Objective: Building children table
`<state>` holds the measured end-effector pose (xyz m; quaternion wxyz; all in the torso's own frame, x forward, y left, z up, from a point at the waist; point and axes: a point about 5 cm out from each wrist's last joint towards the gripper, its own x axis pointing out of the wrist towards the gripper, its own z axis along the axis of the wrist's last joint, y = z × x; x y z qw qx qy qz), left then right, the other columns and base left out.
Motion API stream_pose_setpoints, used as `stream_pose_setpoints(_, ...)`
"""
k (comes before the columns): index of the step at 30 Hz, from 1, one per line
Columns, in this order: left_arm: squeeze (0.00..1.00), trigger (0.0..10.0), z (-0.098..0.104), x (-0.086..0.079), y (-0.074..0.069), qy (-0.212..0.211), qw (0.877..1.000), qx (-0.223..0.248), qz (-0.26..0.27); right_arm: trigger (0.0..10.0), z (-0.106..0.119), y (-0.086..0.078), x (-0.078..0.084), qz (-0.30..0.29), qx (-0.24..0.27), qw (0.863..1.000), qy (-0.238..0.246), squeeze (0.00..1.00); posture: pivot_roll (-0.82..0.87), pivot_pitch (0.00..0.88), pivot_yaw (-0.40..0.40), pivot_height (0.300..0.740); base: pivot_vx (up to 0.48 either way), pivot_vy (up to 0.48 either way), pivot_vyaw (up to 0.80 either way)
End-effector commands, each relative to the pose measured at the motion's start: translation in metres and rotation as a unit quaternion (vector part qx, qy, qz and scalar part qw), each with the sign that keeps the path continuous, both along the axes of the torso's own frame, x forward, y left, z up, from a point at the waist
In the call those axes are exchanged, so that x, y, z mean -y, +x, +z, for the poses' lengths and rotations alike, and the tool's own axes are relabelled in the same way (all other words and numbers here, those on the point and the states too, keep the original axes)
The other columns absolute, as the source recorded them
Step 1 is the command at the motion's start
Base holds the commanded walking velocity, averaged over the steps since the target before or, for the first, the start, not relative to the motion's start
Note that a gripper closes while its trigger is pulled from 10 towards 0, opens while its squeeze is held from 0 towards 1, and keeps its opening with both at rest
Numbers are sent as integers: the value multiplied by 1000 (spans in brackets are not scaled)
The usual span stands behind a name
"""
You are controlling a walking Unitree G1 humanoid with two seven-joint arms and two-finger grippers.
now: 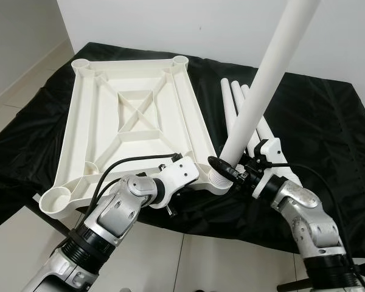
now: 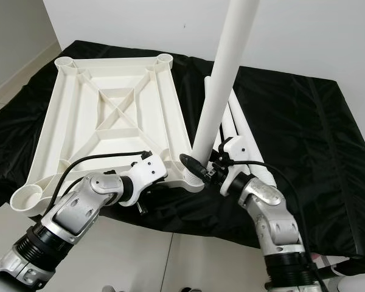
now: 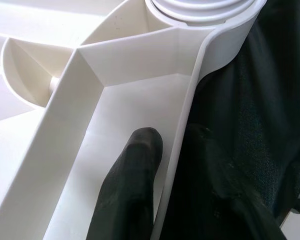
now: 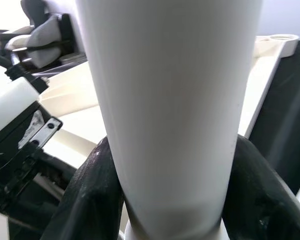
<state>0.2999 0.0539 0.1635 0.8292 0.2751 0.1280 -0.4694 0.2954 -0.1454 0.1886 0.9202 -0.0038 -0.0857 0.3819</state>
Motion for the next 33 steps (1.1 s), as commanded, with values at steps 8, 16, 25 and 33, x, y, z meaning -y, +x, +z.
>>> stream_pose_setpoints(8,0,10000,-4,10,-5,-5,1000,-16,-1,10000,10,-9,-15,-31,21,999,39,0,-104,166,-7,740,0,0,0)
stream_pose_setpoints(16,0,10000,-4,12,-6,-8,1000,-18,2,10000,10,-12,-22,-60,22,997,52,0,-99,168,-5,740,0,0,0)
stream_pose_setpoints(25,0,10000,-3,13,-6,-9,1000,-18,7,10000,8,-18,-36,-101,22,992,68,0,-94,171,-5,740,0,0,0)
stream_pose_setpoints(33,0,10000,-2,14,-6,-9,1000,-18,6,10000,4,-19,-49,-151,20,986,72,0,-91,164,-5,740,0,0,0)
